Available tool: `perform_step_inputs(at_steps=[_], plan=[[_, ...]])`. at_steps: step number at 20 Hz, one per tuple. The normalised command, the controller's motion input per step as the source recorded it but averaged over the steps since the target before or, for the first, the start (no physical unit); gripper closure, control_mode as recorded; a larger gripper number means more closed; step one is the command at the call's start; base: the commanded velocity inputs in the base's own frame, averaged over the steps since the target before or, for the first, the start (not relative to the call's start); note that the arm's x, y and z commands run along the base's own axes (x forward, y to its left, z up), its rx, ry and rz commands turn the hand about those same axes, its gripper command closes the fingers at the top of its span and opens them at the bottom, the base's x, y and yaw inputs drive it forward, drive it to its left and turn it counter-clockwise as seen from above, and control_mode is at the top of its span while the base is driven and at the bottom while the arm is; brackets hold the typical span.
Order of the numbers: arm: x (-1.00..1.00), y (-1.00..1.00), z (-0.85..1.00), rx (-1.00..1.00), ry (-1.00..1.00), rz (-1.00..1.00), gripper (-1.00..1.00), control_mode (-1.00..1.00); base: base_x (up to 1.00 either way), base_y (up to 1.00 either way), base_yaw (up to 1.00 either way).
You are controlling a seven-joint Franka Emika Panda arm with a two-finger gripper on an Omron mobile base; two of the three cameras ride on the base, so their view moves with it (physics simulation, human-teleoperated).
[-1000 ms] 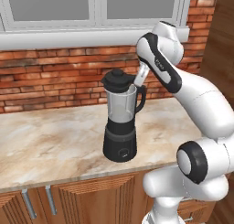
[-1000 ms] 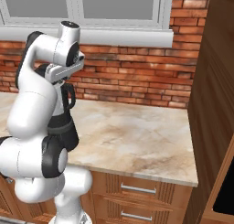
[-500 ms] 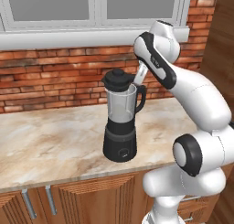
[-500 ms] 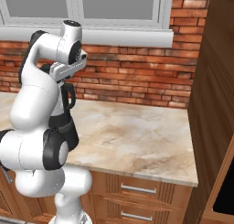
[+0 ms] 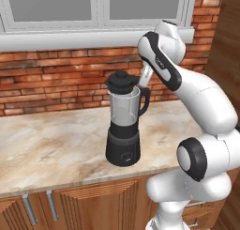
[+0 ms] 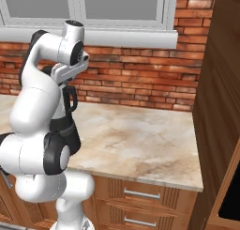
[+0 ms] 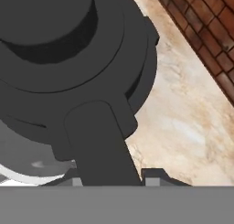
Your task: Open the blender lid, put the orange in the blender, close the lid, and start the blender.
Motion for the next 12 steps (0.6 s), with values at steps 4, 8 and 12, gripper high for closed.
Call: perform_step_inputs(at_steps=[4,8,12], plan=[[-0.42,-0.17,-0.03,0.0,0.0,0.04,1.0,-1.0,0.0,0.0,0.0],[-0.34,-0.17,-0.01,0.0,0.0,0.05,1.0,-1.0,0.0,0.0,0.0],[-0.08,0.0,-0.11,0.0,0.0,0.09,1.0,-1.0,0.0,0.0,0.0]])
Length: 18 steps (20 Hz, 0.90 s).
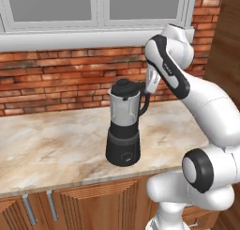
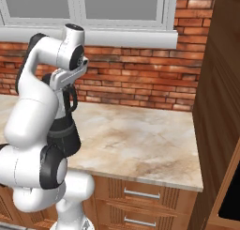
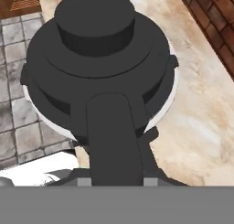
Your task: Open the blender lid, put the orange in the blender, close the lid, and start the blender.
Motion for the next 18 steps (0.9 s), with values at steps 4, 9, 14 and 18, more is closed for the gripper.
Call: perform_step_inputs(at_steps=[4,9,14,18], plan=[[0.0,0.0,-0.21,0.0,0.02,0.13,1.0,-1.0,0.0,0.0,0.0],[0.01,0.0,-0.34,0.0,0.02,0.14,1.0,-1.0,0.0,0.0,0.0],[-0.02,0.0,-0.4,0.0,0.0,0.12,1.0,-1.0,0.0,0.0,0.0],[-0.19,-0.03,-0.61,0.0,-0.09,0.09,1.0,-1.0,0.0,0.0,0.0]])
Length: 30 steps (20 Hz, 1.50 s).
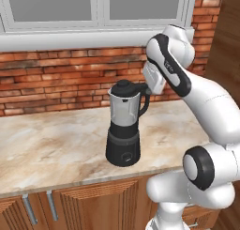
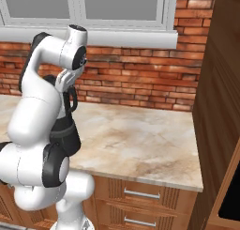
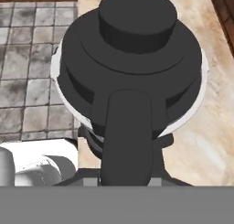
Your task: Open the blender lid, put the orange in the blender, close the lid, and start the blender.
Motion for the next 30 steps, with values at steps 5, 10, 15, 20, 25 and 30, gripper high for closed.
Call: perform_step_inputs(at_steps=[5,10,15,20,25,30], plan=[[-0.16,-0.07,-0.69,0.0,-0.2,0.1,1.0,-1.0,0.0,0.0,0.0],[-0.06,-0.13,-0.65,0.0,-0.18,0.09,1.0,-1.0,0.0,0.0,0.0],[0.25,0.0,-0.4,0.0,-0.01,0.03,1.0,-1.0,0.0,0.0,0.0],[0.45,0.0,-0.27,0.0,0.0,0.0,1.0,-1.0,0.0,0.0,0.0],[0.12,0.02,-0.14,0.0,0.0,0.0,1.0,-1.0,0.0,0.0,0.0],[0.0,0.06,-0.21,0.0,0.01,0.0,-1.0,-1.0,0.0,0.0,0.0]])
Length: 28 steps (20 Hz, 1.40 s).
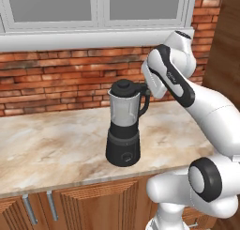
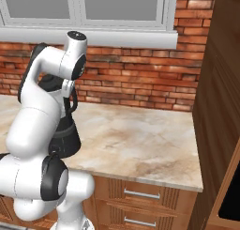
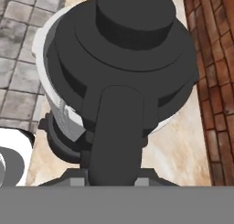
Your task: Open the blender lid, put the orange in the blender, close the lid, and start the blender.
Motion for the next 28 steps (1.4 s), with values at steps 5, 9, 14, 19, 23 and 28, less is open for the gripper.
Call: perform_step_inputs(at_steps=[5,9,14,19,23,28], plan=[[0.0,0.03,-0.09,0.0,0.05,0.0,-1.0,-1.0,0.0,0.0,0.0],[0.0,0.0,-0.02,0.0,0.03,-0.01,-1.0,-1.0,0.0,0.0,0.0],[0.01,0.0,0.0,0.0,0.01,-0.06,-1.0,-1.0,0.0,0.0,0.0],[0.0,0.0,0.04,0.0,0.0,-0.06,-1.0,-1.0,0.0,0.0,0.0],[-0.18,0.0,0.27,0.0,-0.02,-0.05,-1.0,-1.0,0.0,0.0,0.0],[-0.28,0.0,0.34,0.0,-0.08,-0.04,-1.0,-1.0,0.0,0.0,0.0]])
